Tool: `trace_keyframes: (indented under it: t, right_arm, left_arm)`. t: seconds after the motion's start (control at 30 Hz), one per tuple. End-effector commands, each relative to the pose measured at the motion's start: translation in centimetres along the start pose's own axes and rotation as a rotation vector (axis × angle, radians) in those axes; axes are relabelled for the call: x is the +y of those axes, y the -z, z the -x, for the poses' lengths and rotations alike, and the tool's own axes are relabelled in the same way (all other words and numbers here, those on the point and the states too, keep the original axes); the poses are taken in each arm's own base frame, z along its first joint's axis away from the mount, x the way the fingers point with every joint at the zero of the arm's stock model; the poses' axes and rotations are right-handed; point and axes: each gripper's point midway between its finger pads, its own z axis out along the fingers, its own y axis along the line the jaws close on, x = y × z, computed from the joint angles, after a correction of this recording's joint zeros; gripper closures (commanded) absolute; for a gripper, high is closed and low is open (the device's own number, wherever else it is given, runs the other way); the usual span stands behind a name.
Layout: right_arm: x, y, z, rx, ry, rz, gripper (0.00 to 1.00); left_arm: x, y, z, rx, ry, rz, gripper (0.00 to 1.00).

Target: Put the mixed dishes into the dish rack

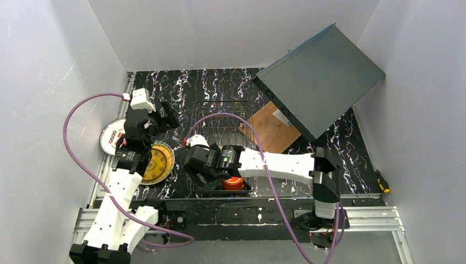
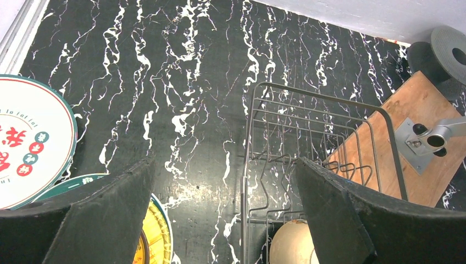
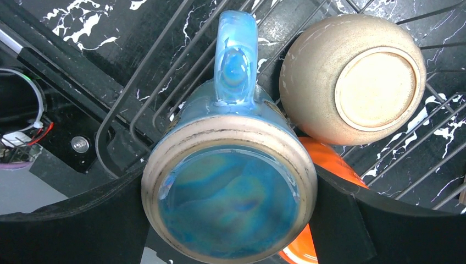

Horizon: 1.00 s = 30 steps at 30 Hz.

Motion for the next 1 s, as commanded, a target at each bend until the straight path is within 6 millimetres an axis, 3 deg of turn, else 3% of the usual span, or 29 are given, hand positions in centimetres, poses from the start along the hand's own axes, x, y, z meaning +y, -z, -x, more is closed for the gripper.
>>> trace_keyframes:
  t: [0.0,0.03,0.2,0.33,0.4,0.67,0.73,0.97]
  right_arm:
    - [1.0,2.9,3.7,-0.16,-0.011,0.057,0.02]
    - [1.6,3.3,4.7,-0.216,-0.02,0.11,0.02]
    - [1.2,2.0,3.5,-0.124,-0.026,0.112,0.02]
    - [2.2,2.8,4.4,-0.2,-0.018,0.202,0.02]
    - [2.2,2.9,4.4,-0.229,-0.004,0.222,0.02]
    - [1.9,2.1,3.9,-0.326,0.046,0.266,0.02]
    - [1.9,2.0,3.9,-0.333,0.061,0.263,0.02]
    - [1.5,2.0,3.8,-0.34,0.062,0.253,0.02]
  left_arm:
    - [-0.2,0.0,0.2,-0.005,-0.003,-0.005,0.02]
    - [-0.3,0.0,0.2,-0.004,-0.001,-0.011,0.02]
    - [-0.4,-0.2,-0.1,0.006,0.002,-0.019,0.02]
    - [-1.5,0.6,-0.9,0.079,0.056,-0.056,0.02]
    - [-2.3,1.9,-2.1,0.143,0.103,-0.098,0.02]
    - [-3.5,10.7,-5.7,0.379,0.207,-0.193,0.02]
    - [-4.6,12.5,-7.1,0.444,0.244,-0.268,0.02]
    - [-6.7,15.1,-12.1,0.648,0.354,-0.422,0.09]
